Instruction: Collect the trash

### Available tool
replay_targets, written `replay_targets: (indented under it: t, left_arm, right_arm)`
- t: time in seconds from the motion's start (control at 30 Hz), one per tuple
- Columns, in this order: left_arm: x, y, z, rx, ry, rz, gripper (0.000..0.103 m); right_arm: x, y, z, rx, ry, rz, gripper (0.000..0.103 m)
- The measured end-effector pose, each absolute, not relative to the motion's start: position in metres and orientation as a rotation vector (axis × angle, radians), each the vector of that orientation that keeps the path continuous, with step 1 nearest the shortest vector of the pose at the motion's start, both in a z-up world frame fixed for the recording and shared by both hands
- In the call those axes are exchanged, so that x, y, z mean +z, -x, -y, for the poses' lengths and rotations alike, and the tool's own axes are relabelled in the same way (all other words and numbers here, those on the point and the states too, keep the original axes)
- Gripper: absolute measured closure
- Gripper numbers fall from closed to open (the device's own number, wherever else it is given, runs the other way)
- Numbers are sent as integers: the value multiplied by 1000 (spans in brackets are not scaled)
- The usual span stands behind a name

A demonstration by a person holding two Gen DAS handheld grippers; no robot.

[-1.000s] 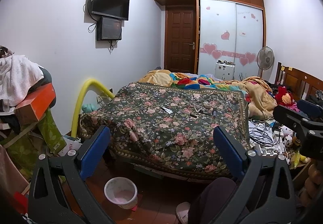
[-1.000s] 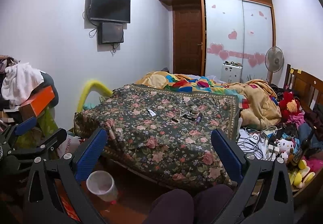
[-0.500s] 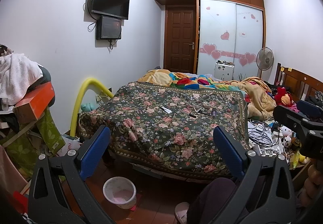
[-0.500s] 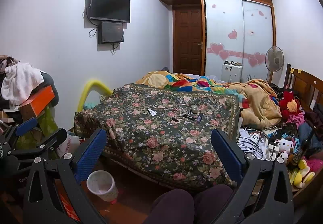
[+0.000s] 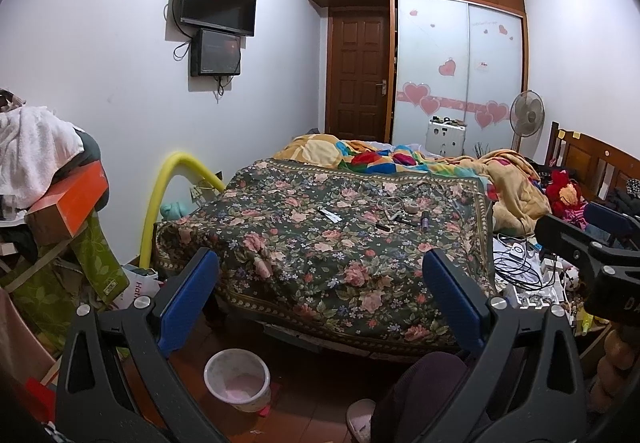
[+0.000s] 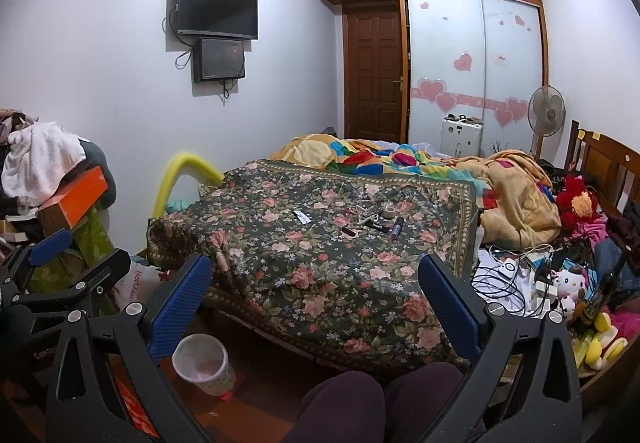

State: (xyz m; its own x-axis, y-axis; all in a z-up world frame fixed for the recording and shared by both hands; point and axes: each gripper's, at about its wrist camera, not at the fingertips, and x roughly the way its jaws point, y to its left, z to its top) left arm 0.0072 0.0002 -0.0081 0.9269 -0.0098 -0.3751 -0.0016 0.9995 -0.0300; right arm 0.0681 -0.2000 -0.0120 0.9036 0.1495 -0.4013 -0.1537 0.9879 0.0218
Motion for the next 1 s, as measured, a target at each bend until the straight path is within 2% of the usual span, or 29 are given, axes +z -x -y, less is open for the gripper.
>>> replay_targets:
  t: [0.43, 0.7, 1.0]
  left_arm:
    - [2, -57, 10, 3, 47, -394, 1]
    - [6, -130, 34, -21, 72, -407, 1]
    - [-24, -245, 75, -40, 83, -519, 1]
  right_arm:
    - [-19, -114, 217, 134, -18, -441, 0]
    - [-17, -164, 243, 74, 8, -426, 0]
    - [-29, -245, 296, -34, 30, -462, 0]
